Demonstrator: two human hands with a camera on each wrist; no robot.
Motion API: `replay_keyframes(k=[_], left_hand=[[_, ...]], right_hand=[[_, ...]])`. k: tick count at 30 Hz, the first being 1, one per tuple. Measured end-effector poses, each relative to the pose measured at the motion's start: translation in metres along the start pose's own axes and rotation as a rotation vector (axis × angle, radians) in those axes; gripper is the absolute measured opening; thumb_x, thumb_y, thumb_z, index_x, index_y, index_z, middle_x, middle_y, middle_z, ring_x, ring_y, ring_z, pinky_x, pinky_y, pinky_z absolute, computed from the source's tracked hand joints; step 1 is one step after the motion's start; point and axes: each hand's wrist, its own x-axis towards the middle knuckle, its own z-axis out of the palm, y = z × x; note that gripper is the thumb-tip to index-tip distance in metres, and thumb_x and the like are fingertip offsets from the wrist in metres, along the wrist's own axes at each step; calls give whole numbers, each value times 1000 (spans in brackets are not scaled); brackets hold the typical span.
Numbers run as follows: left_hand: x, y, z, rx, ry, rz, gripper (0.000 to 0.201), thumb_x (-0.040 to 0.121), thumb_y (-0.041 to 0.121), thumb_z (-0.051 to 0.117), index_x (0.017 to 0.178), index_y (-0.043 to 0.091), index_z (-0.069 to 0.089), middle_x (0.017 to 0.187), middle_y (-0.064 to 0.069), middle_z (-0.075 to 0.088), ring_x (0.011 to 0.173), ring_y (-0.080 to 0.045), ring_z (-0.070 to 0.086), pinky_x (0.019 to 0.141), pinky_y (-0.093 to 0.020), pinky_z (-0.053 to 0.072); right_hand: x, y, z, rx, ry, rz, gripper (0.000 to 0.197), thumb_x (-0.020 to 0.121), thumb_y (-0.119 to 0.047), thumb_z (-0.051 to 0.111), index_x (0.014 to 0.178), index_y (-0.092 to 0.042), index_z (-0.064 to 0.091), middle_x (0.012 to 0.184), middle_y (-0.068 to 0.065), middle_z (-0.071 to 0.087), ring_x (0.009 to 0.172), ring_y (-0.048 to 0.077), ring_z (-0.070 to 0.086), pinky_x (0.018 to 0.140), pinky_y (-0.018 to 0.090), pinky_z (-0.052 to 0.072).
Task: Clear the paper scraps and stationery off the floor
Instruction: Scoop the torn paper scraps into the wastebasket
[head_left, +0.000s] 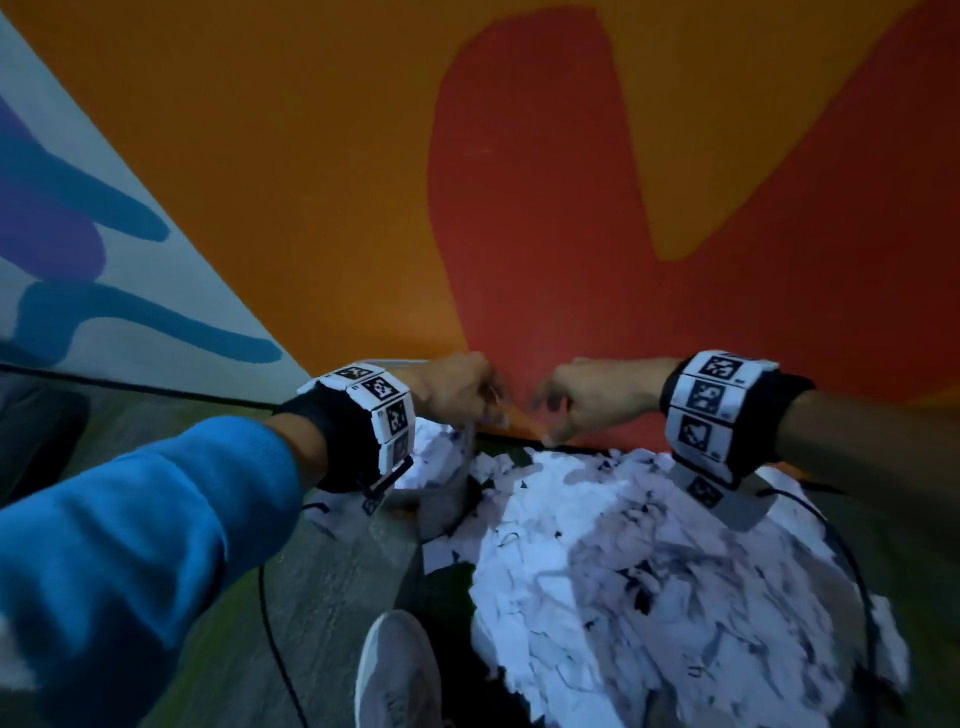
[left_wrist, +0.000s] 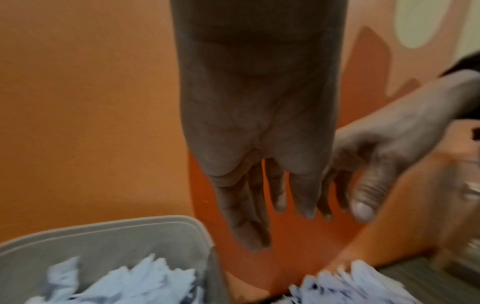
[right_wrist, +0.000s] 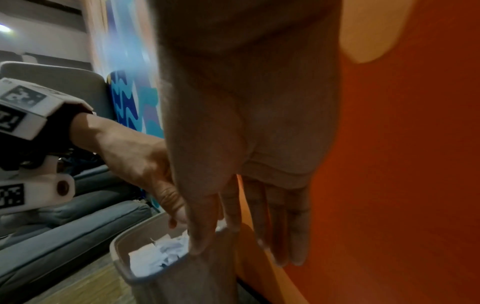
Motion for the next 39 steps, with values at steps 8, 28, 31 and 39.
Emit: replay_keyframes(k=[8, 28, 31, 39], left_hand=[[91, 64, 120, 93, -239, -21, 52, 92, 40, 67, 136, 14, 57, 128, -8, 64, 108, -27, 64, 92, -38, 54], [205, -10, 310, 27, -149, -160, 116, 57, 88, 63, 154, 49, 12, 162, -1, -7, 147, -36, -5, 116, -65, 16], [208, -17, 309, 16, -64, -167, 98, 66, 78, 69, 150, 48, 28, 159, 5, 5, 142, -32, 9, 108, -65, 31], [217, -15, 316, 45, 130, -97, 57, 87, 36, 72, 139, 27, 50, 138, -9, 34, 118, -30, 34, 102, -42, 38]], right_hand=[[-42, 127, 109, 250, -107, 205, 48, 88, -48, 68, 126, -20, 59, 98, -7, 63, 85, 11, 60, 75, 26, 49], [52, 231, 308, 397, 131, 481, 120, 56, -86, 64, 149, -45, 0, 156, 5, 5, 142, 42, 8, 107, 66, 30], [52, 230, 311, 359, 204, 514, 99, 74, -65, 70, 150, -42, 12, 150, 7, 14, 133, 41, 24, 102, 60, 40], [52, 243, 307, 316, 245, 408, 71, 86, -28, 68, 147, -30, 33, 132, 19, 38, 116, 43, 42, 94, 49, 43]])
